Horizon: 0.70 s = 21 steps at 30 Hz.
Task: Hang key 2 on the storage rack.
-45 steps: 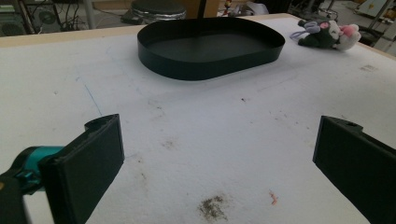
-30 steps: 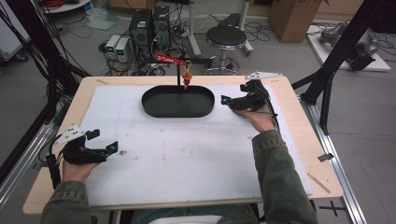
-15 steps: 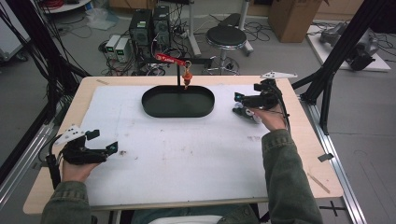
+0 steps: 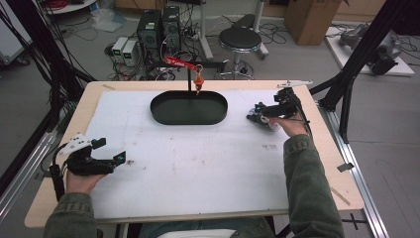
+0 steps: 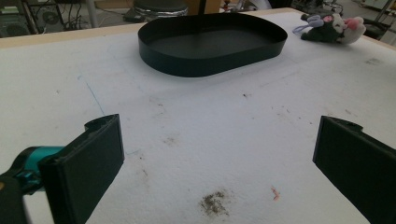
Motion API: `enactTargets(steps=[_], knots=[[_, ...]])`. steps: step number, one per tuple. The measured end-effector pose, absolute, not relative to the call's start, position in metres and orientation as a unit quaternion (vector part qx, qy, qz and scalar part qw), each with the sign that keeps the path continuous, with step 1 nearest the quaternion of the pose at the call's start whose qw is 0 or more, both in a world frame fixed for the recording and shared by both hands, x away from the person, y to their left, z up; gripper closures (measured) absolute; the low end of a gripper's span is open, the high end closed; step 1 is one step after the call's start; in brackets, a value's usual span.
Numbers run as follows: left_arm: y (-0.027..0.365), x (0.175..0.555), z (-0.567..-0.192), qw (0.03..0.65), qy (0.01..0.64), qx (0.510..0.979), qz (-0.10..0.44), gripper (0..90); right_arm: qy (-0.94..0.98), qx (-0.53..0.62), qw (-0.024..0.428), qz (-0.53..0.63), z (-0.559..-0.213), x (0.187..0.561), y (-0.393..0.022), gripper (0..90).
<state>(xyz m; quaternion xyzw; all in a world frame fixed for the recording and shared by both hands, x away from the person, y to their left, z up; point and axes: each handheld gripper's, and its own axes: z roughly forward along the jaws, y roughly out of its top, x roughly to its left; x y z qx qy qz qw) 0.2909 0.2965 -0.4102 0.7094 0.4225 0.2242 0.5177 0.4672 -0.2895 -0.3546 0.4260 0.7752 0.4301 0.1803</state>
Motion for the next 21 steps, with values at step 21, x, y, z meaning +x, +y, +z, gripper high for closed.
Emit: enactTargets(steps=[21], knots=[[0.295, 0.288, -0.413, 0.504, 0.425, 0.719, 0.221, 2.4, 0.821, 0.434, 0.16, 0.335, -0.401, 0.495, -0.308, 0.7]])
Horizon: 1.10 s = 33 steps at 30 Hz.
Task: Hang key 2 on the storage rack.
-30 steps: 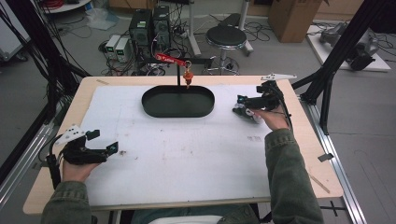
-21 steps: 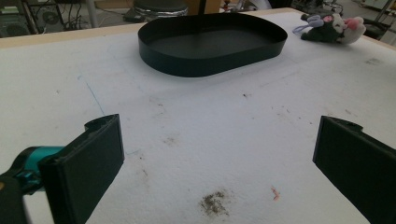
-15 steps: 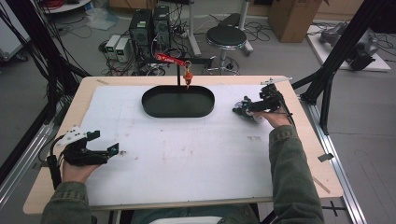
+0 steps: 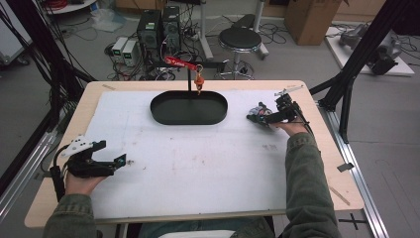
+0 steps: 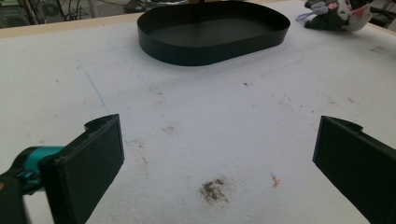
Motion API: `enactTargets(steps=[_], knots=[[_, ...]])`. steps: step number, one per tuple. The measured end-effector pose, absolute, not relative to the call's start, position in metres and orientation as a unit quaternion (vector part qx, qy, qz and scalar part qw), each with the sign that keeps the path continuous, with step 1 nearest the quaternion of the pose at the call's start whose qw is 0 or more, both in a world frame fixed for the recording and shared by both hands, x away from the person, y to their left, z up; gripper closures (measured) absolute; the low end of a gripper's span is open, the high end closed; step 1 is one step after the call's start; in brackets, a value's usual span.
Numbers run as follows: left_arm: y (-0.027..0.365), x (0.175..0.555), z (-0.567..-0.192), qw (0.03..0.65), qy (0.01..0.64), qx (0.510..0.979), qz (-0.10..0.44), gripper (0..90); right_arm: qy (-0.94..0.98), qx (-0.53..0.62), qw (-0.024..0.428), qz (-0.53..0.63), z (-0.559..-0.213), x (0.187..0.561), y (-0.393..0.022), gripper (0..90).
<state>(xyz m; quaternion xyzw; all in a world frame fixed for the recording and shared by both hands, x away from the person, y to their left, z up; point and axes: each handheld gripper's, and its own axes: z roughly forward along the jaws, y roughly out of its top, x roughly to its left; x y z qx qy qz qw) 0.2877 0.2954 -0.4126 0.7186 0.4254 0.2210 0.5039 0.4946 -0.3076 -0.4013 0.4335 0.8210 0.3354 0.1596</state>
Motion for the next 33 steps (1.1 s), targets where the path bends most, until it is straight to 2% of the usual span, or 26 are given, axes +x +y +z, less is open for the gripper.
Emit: enactTargets(steps=[9, 10, 19, 23, 26, 29, 33], knots=[[0.297, 0.288, -0.413, 0.502, 0.427, 0.719, 0.22, 2.4, 0.856, 0.405, 0.173, 0.272, -0.418, 0.499, -0.298, 2.3], [0.297, 0.289, -0.414, 0.502, 0.427, 0.719, 0.22, 2.4, 0.858, 0.405, 0.169, 0.268, -0.419, 0.5, -0.297, 4.9], [0.297, 0.289, -0.414, 0.5, 0.428, 0.721, 0.219, 2.4, 0.858, 0.422, 0.183, 0.228, -0.422, 0.501, -0.295, 5.6], [0.298, 0.289, -0.414, 0.498, 0.429, 0.721, 0.22, 2.4, 0.856, 0.438, 0.175, 0.213, -0.427, 0.503, -0.3, 18.5], [0.298, 0.289, -0.414, 0.498, 0.429, 0.721, 0.219, 2.4, 0.855, 0.44, 0.163, 0.22, -0.425, 0.503, -0.299, 33.3], [0.298, 0.289, -0.414, 0.498, 0.428, 0.721, 0.219, 2.4, 0.859, 0.432, 0.18, 0.209, -0.422, 0.5, -0.296, 37.9], [0.298, 0.289, -0.414, 0.498, 0.428, 0.722, 0.217, 2.4, 0.854, 0.441, 0.172, 0.217, -0.42, 0.499, -0.297, 39.2]])
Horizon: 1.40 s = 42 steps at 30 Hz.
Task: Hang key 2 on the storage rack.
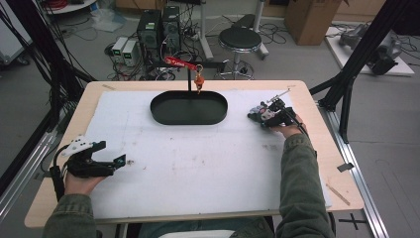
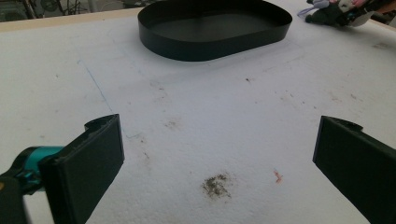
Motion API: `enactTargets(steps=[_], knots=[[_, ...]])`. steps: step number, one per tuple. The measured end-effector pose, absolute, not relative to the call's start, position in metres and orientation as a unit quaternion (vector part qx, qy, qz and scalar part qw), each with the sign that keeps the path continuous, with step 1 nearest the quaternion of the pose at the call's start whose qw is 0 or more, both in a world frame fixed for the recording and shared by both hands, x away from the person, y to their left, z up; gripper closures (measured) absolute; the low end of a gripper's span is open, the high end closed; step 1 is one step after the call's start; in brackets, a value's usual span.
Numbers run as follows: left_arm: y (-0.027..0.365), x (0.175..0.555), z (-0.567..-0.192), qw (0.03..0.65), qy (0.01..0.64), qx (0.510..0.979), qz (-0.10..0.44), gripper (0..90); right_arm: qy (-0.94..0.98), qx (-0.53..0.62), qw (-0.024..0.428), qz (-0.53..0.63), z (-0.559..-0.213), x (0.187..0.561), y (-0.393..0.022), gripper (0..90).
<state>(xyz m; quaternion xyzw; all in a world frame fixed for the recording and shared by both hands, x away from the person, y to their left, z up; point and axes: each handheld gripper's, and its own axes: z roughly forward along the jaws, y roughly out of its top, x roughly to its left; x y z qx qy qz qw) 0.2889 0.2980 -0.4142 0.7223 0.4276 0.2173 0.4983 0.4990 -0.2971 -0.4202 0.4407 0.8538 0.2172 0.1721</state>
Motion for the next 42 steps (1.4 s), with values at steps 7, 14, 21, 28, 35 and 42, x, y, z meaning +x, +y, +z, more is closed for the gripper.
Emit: enactTargets(steps=[7, 14, 21, 28, 35, 42], knots=[[0.298, 0.289, -0.414, 0.5, 0.43, 0.719, 0.219, 2.5, 0.839, 0.449, 0.164, 0.258, -0.408, 0.493, -0.303, 39.5], [0.299, 0.289, -0.414, 0.5, 0.429, 0.72, 0.219, 2.4, 0.812, 0.462, 0.16, 0.319, -0.39, 0.486, -0.315, 40.6], [0.298, 0.289, -0.414, 0.502, 0.429, 0.719, 0.218, 2.4, 0.806, 0.447, 0.154, 0.357, -0.376, 0.477, -0.315, 40.9], [0.298, 0.289, -0.413, 0.505, 0.427, 0.718, 0.217, 2.4, 0.813, 0.427, 0.159, 0.363, -0.365, 0.47, -0.305, 40.7], [0.299, 0.29, -0.413, 0.506, 0.426, 0.718, 0.216, 2.4, 0.814, 0.414, 0.152, 0.378, -0.358, 0.466, -0.29, 40.6], [0.299, 0.291, -0.414, 0.506, 0.427, 0.718, 0.216, 2.4, 0.818, 0.403, 0.142, 0.385, -0.355, 0.467, -0.275, 40.6]])
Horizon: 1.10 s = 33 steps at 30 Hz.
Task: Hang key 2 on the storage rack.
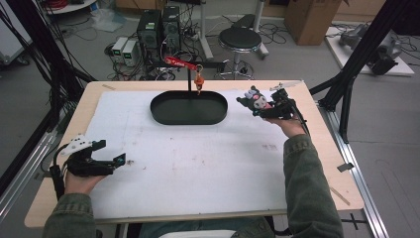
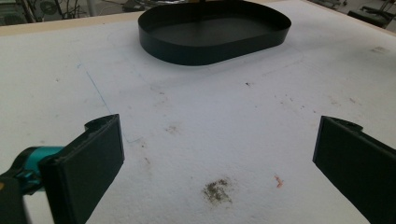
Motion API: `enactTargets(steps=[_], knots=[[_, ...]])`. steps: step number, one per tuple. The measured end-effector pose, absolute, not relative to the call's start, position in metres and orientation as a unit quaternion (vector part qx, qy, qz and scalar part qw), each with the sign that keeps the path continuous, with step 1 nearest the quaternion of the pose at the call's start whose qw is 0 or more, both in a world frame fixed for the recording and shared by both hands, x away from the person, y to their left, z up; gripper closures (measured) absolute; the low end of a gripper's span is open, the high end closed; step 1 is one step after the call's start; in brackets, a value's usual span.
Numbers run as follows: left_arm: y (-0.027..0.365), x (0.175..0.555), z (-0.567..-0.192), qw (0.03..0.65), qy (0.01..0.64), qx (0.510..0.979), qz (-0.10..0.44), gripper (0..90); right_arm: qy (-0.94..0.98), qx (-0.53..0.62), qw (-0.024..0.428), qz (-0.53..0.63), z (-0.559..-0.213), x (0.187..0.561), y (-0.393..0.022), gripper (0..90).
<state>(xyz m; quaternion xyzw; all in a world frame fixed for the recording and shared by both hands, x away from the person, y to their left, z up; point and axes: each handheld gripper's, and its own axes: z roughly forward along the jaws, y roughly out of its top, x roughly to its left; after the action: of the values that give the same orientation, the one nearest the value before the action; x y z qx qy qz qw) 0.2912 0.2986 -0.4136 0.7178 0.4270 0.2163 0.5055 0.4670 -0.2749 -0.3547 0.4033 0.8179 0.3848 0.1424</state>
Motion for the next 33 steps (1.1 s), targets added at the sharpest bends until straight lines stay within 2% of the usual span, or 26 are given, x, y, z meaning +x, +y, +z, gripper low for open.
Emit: enactTargets(steps=[21, 33], knots=[[0.3, 0.292, -0.413, 0.507, 0.426, 0.716, 0.221, 2.4, 0.8, 0.393, 0.147, 0.43, -0.304, 0.485, -0.241, 40.1], [0.301, 0.292, -0.412, 0.508, 0.425, 0.716, 0.221, 2.4, 0.799, 0.398, 0.132, 0.431, -0.294, 0.495, -0.222, 40.2]])
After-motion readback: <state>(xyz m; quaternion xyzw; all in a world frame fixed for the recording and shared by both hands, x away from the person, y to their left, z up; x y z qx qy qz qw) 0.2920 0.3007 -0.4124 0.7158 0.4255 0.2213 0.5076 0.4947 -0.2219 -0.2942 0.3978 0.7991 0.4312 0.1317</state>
